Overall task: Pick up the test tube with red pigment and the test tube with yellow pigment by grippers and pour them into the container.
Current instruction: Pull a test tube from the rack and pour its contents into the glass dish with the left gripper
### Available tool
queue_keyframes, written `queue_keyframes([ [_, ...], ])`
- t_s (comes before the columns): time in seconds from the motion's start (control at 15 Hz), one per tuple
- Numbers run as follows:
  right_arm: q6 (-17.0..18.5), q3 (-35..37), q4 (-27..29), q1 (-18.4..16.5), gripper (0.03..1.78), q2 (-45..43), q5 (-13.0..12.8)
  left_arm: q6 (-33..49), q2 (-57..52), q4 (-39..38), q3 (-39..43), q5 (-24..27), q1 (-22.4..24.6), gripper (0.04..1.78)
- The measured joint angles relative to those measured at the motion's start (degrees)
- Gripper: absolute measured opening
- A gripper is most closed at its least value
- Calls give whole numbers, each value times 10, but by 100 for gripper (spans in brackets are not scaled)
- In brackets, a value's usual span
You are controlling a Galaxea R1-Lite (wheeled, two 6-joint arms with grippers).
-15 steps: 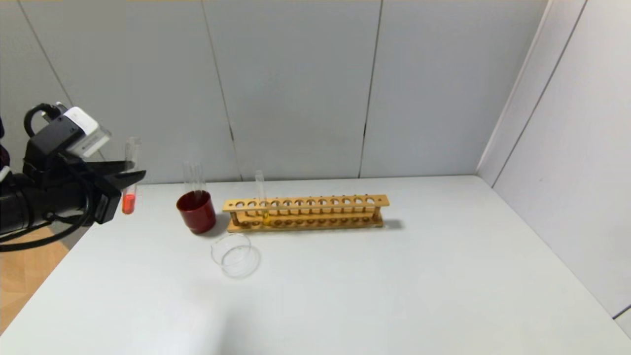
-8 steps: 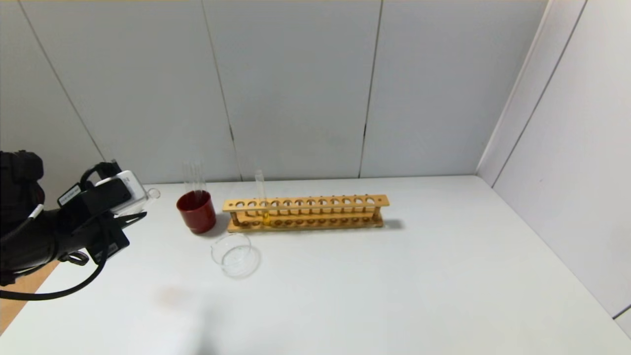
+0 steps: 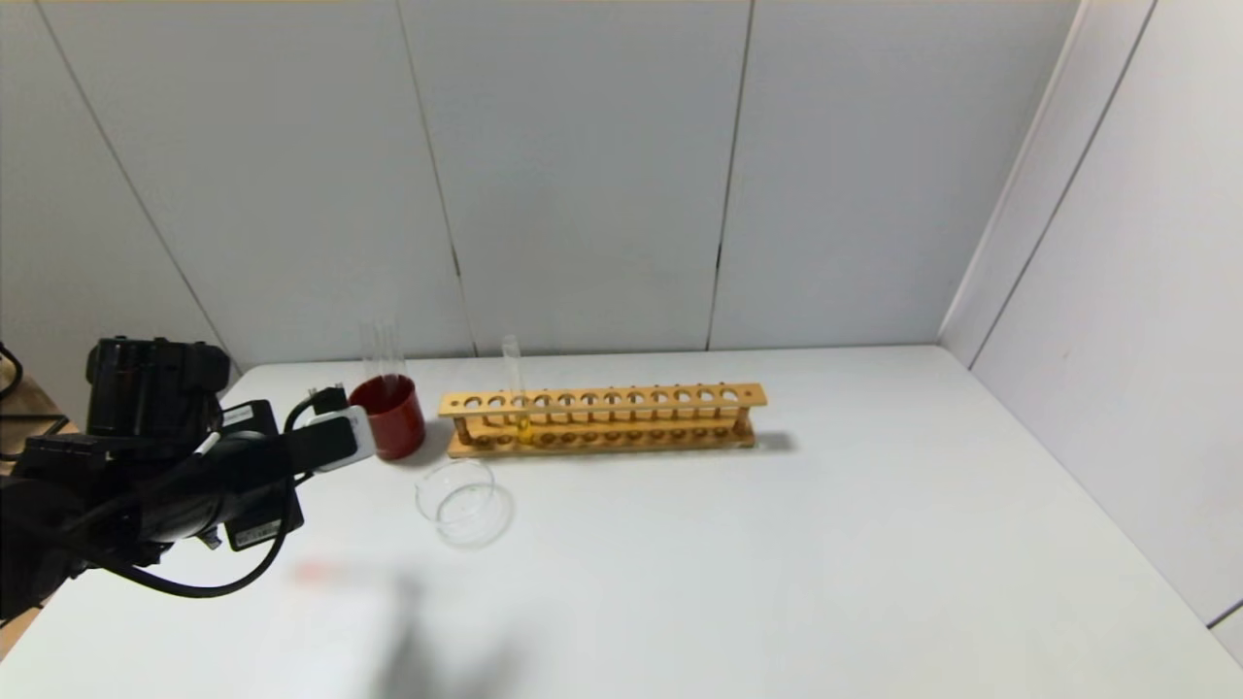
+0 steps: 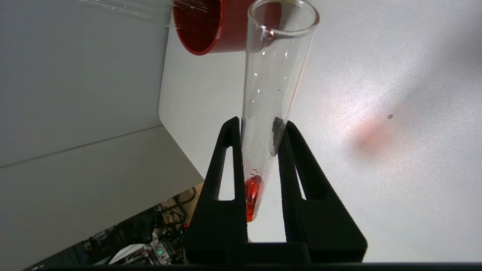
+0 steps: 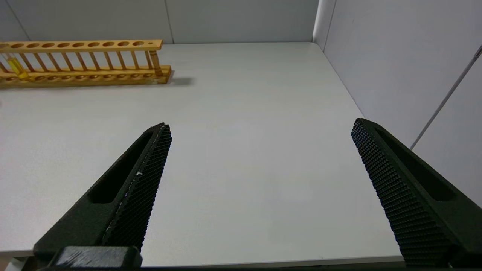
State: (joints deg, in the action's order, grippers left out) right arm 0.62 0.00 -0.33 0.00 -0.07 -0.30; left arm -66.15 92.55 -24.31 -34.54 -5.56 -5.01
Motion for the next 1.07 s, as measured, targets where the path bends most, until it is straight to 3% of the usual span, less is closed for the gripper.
queue_keyframes([
  [0.27,0,0,0,0,175,0,0,-32,50,-43,-7,-28,-18,31],
  [1.07,0,0,0,0,175,0,0,-109,134,-39,-57,-85,-57,31],
])
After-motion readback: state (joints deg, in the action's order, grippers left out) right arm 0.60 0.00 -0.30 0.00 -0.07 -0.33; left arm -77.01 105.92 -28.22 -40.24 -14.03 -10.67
